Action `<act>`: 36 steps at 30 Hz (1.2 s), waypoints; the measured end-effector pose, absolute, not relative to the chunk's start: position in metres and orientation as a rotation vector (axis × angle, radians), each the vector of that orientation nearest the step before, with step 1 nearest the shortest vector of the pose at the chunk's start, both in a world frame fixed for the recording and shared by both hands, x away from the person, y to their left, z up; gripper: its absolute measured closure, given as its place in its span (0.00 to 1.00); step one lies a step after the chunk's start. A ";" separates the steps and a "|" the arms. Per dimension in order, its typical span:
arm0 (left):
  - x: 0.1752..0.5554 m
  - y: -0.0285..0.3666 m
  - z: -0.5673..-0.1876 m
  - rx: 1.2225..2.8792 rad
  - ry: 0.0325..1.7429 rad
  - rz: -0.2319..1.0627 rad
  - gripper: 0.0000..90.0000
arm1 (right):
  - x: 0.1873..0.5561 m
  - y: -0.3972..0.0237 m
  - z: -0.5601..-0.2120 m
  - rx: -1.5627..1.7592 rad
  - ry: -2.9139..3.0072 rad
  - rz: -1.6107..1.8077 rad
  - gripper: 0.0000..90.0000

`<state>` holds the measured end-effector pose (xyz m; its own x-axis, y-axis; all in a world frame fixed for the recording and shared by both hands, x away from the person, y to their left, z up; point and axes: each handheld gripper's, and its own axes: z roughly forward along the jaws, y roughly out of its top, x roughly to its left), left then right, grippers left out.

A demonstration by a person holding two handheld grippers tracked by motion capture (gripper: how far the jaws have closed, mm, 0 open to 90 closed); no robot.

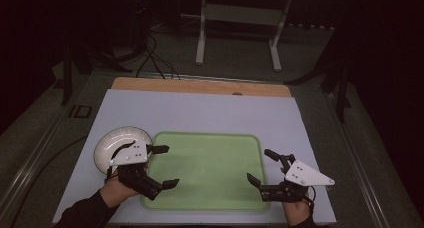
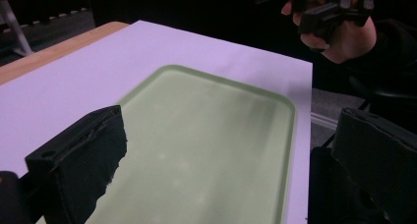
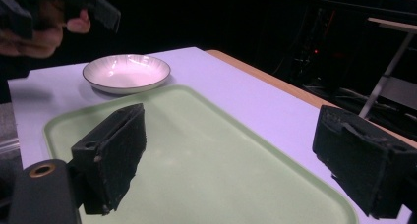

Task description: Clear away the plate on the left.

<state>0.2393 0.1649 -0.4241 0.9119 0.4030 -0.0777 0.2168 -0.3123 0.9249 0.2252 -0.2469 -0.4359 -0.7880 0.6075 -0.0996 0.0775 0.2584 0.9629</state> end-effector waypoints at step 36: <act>0.258 0.193 -0.376 1.924 0.536 0.294 0.01 | 0.223 -0.242 -0.434 0.580 2.078 1.567 0.14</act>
<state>0.2580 0.1926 -0.3762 0.8687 0.4937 -0.0403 0.2314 -0.3325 0.9143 0.2230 -0.2423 -0.4339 -0.7998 0.5891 -0.1150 0.0515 0.2582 0.9647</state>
